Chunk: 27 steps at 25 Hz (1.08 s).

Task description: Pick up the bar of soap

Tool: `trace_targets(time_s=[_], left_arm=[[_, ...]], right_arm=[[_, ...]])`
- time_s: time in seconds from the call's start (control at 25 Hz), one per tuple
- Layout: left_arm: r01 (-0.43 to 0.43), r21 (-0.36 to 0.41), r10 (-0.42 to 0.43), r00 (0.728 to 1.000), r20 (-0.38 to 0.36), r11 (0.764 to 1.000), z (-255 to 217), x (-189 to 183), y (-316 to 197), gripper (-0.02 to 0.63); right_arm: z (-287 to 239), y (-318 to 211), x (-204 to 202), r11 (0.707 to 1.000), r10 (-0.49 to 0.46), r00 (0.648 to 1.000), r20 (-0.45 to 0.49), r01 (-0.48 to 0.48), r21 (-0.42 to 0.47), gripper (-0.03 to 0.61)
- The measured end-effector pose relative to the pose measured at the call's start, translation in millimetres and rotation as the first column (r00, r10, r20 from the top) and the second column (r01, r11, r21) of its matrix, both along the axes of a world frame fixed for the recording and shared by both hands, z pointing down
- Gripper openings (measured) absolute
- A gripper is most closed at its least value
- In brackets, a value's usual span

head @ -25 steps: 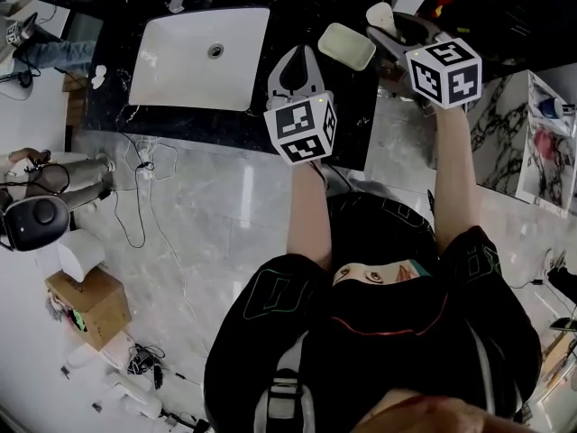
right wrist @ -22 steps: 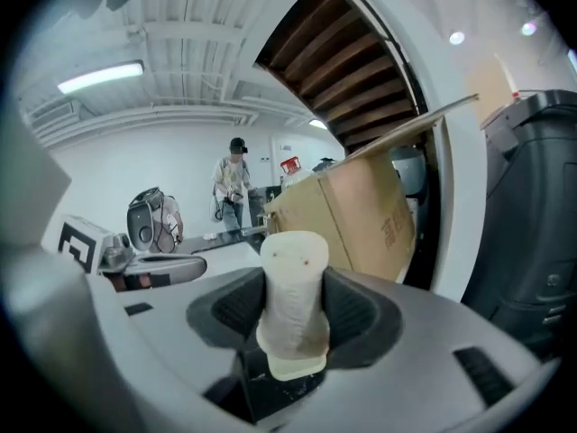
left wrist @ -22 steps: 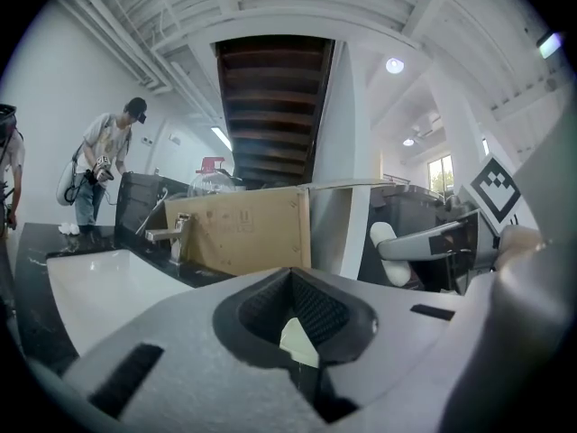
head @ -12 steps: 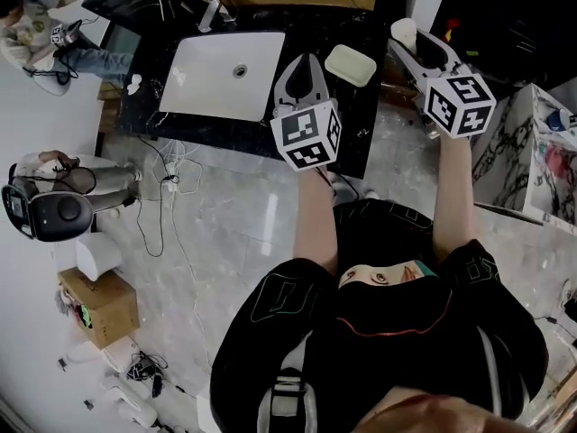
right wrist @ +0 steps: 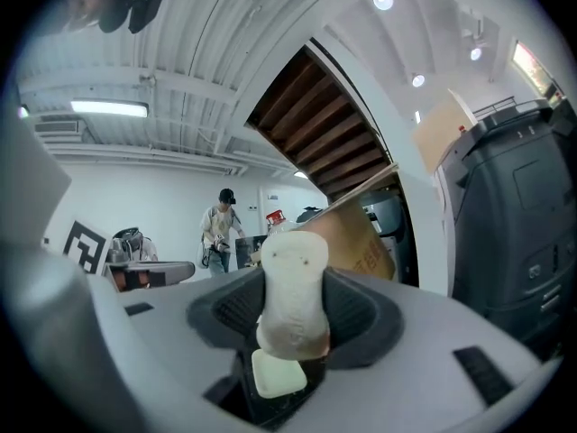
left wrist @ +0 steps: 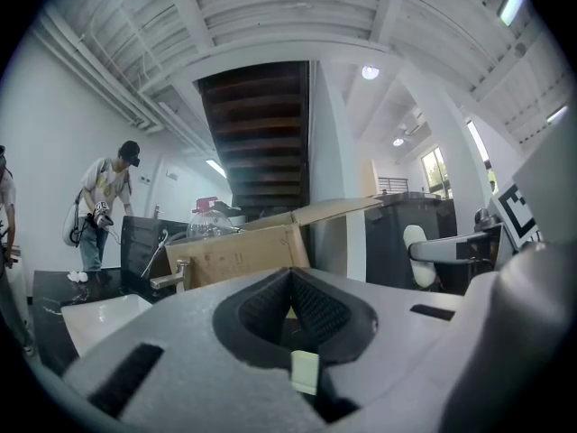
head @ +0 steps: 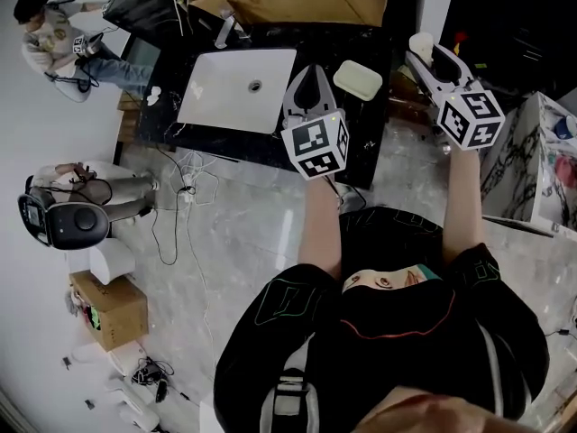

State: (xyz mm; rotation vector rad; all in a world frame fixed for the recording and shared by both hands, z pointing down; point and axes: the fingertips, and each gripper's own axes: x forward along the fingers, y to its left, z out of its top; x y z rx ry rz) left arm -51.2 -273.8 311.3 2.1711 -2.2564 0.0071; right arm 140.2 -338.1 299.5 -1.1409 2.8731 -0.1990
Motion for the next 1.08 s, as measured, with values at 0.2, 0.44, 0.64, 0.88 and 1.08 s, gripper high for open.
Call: trace_targets(time_s=[0.2, 0.44, 0.64, 0.88, 1.08], left_arm=[[-0.004, -0.004, 0.004, 1.0, -0.001, 1.0, 1.0, 0.4, -0.5, 0.008], [-0.017, -0.002, 0.017, 1.0, 0.0, 1.0, -0.5, 2.0, -4.6, 0.008], [-0.024, 0.002, 0.024, 1.0, 0.001, 1.0, -0.3, 4.8, -7.2, 0.008], [-0.026, 0.0, 0.026, 1.0, -0.001, 1.0, 0.4, 5.3, -9.5, 0.008], [-0.026, -0.001, 0.026, 1.0, -0.007, 1.0, 3.8, 4.0, -10.1, 0.008]], right_arm=[[0.7, -0.2, -2.2, 1.0, -0.011, 1.0, -0.002, 0.011, 0.004, 0.201], [-1.9, -3.4, -2.2, 1.0, -0.008, 1.0, -0.002, 0.008, 0.011, 0.201], [-2.7, -5.3, -1.7, 1.0, -0.01, 1.0, -0.007, 0.01, 0.02, 0.201], [-2.8, -7.1, -1.5, 1.0, -0.008, 1.0, -0.022, 0.009, 0.029, 0.201], [-1.8, -8.0, -3.0, 0.999, -0.012, 1.0, -0.023, 0.012, 0.034, 0.201]])
